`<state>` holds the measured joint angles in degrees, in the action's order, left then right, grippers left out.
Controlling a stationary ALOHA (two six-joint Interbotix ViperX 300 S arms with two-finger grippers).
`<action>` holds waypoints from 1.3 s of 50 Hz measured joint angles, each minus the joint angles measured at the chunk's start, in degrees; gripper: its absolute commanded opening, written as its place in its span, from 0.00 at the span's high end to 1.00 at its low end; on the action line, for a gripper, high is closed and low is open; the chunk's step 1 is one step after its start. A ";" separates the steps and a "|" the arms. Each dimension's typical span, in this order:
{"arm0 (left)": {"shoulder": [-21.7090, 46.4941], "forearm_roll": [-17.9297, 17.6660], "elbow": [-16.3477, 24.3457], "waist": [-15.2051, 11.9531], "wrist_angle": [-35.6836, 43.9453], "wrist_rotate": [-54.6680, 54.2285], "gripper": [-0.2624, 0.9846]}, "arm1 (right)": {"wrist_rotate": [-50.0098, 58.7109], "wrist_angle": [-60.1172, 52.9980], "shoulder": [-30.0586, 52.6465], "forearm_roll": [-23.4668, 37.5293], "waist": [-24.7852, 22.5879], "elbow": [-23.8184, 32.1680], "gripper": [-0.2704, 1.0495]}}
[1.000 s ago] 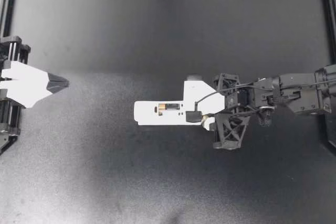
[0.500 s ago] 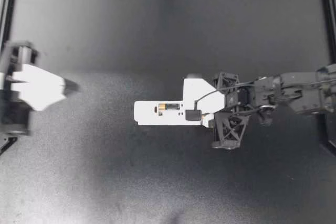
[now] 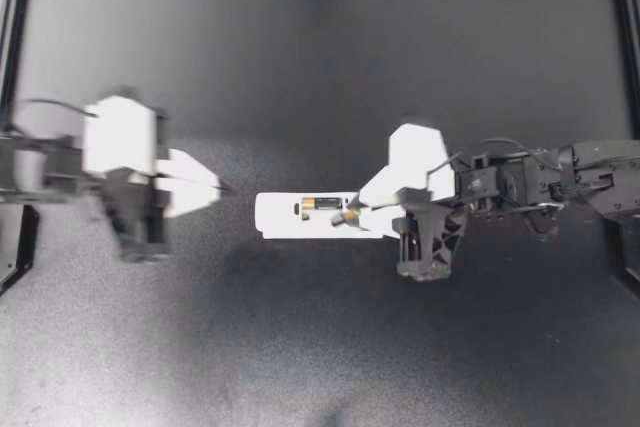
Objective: Place the battery into the slot of the remote controller.
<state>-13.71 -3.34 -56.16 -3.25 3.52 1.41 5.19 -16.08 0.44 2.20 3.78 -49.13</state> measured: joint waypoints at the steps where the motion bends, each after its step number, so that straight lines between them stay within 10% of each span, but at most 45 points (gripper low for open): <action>1: 1.14 -0.09 0.53 0.09 -0.18 0.09 0.91 | 0.09 -1.23 0.35 0.00 0.26 -0.26 0.77; 28: 18.02 0.00 9.14 0.00 -2.90 1.58 0.91 | 0.00 -14.68 9.84 0.00 1.14 -1.32 0.77; 65: 19.86 0.00 10.63 0.00 -4.57 1.05 0.91 | -0.26 -5.71 11.78 0.09 1.23 2.11 0.77</action>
<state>6.15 -3.34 -45.53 -3.25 -1.05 2.46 4.92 -21.80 12.22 2.29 5.01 -47.02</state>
